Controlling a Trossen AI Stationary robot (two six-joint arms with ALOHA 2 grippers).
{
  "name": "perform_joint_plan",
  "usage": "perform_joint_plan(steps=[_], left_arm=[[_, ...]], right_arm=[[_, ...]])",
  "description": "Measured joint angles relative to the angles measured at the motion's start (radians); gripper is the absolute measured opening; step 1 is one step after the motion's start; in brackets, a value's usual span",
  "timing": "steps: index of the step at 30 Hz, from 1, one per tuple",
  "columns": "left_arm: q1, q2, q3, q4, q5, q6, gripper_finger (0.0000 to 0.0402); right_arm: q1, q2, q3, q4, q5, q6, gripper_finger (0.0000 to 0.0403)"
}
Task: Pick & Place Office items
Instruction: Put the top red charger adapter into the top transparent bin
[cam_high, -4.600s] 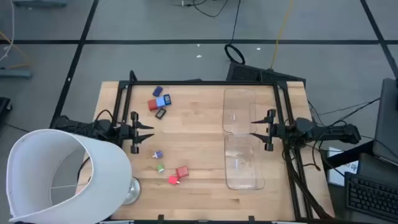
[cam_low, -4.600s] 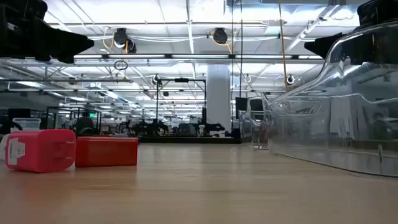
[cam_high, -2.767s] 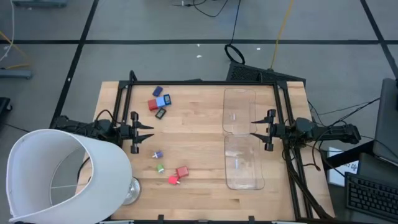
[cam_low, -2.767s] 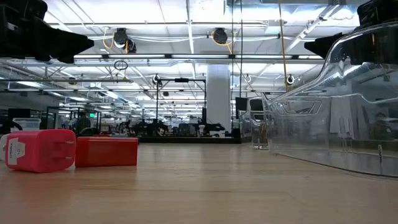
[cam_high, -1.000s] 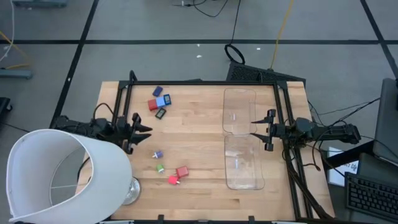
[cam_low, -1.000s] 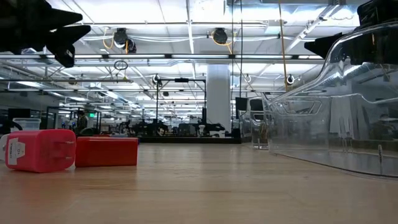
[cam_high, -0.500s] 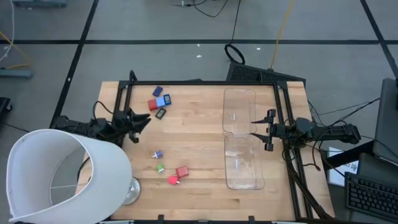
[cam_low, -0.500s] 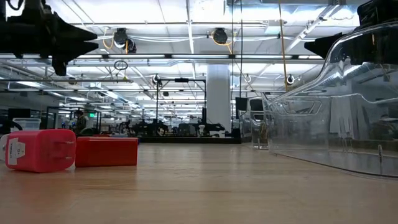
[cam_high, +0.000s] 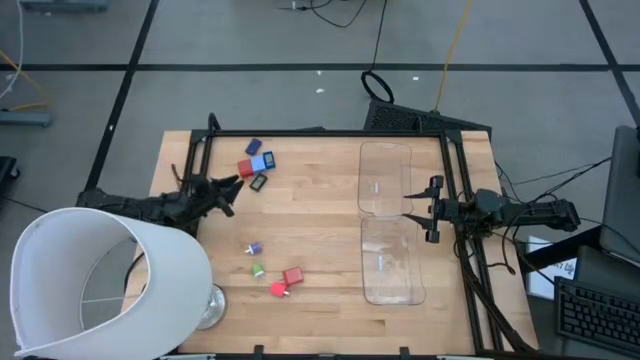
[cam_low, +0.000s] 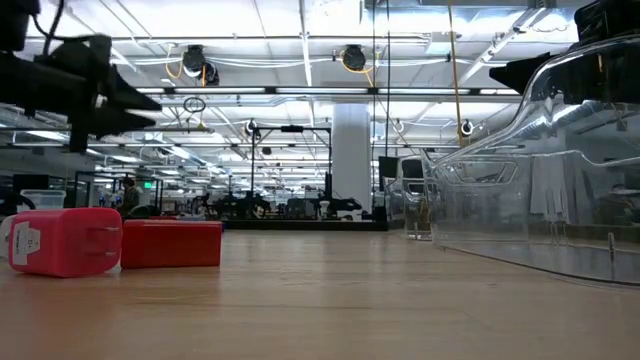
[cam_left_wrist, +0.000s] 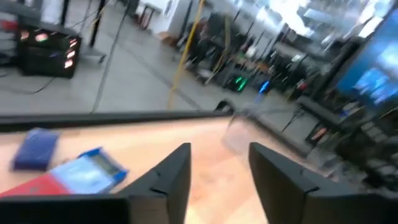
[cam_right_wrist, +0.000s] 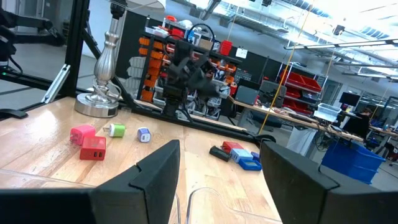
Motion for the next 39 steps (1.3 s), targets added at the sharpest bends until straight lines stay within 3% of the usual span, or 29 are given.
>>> perform_joint_plan(steps=[6, 12, 17, 24, 28, 32, 39], left_arm=[[0.144, 0.155, 0.036, -0.113, 0.064, -0.056, 0.0266], [0.361, 0.337, 0.120, -0.253, 0.204, -0.211, 0.0309], [0.531, 0.539, 0.191, -0.251, 0.350, -0.219, 0.0313], [0.700, 0.877, 0.309, -0.230, 0.402, -0.198, 0.0292], [0.733, 1.048, 0.381, -0.173, 0.441, -0.156, 0.0283], [0.748, 1.199, 0.457, -0.178, 0.411, -0.106, 0.0283], [0.757, 1.336, 0.537, -0.208, 0.407, -0.098, 0.0283]], right_arm=[[0.000, 0.000, 0.000, 0.000, 0.000, 0.000, 0.0212], [0.000, 0.000, 0.000, 0.000, 0.000, 0.000, 0.0212], [0.000, 0.000, 0.000, 0.000, 0.000, 0.000, 0.0212], [0.000, 0.000, 0.000, 0.000, 0.000, 0.000, 0.0212], [0.000, 0.000, 0.000, 0.000, 0.000, 0.000, 0.0212], [0.000, 0.000, 0.000, 0.000, 0.000, 0.000, 0.0212], [0.000, 0.000, 0.000, 0.000, 0.000, 0.000, 0.0212]])
